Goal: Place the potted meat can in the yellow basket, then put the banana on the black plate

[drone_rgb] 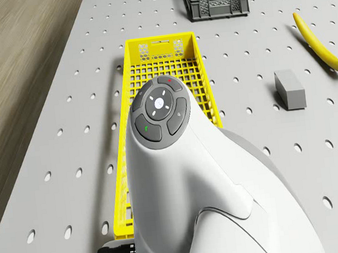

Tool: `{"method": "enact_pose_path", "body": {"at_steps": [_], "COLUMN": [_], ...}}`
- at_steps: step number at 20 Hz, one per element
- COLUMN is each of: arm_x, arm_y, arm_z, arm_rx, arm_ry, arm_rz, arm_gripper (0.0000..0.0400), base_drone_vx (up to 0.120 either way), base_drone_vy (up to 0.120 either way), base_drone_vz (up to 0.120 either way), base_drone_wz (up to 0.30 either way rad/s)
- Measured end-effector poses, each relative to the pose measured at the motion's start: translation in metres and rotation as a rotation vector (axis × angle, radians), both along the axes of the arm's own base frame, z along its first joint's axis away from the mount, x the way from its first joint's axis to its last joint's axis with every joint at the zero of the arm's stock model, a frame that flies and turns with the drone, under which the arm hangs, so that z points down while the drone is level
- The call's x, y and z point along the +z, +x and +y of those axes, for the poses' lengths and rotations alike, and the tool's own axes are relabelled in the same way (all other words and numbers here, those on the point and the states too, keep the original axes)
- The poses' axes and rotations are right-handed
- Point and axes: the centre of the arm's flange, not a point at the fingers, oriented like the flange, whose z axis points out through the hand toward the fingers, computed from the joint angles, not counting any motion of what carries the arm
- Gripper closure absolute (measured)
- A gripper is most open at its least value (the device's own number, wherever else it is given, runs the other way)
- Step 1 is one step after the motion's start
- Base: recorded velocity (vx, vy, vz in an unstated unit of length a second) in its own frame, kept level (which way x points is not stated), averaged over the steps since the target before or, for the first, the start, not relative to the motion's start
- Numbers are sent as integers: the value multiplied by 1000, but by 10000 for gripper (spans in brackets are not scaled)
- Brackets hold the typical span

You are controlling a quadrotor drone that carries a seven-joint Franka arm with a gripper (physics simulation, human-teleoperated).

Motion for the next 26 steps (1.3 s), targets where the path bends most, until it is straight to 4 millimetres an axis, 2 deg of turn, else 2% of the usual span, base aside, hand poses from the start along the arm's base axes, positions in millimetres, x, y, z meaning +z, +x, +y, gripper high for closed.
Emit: {"method": "enact_pose_path", "body": {"at_steps": [3,7,26], "arm_x": [0,-1,-1], "arm_y": [0,0,0], "arm_z": [0,0,0], "arm_rx": [0,1,1], "arm_ry": [0,0,0], "arm_rz": [0,0,0], "arm_gripper": [117,117,117], "base_drone_vx": [120,120,120], "base_drone_vy": [53,-40,0], "base_drone_vz": [0,0,0], "base_drone_wz": [0,0,0]}}
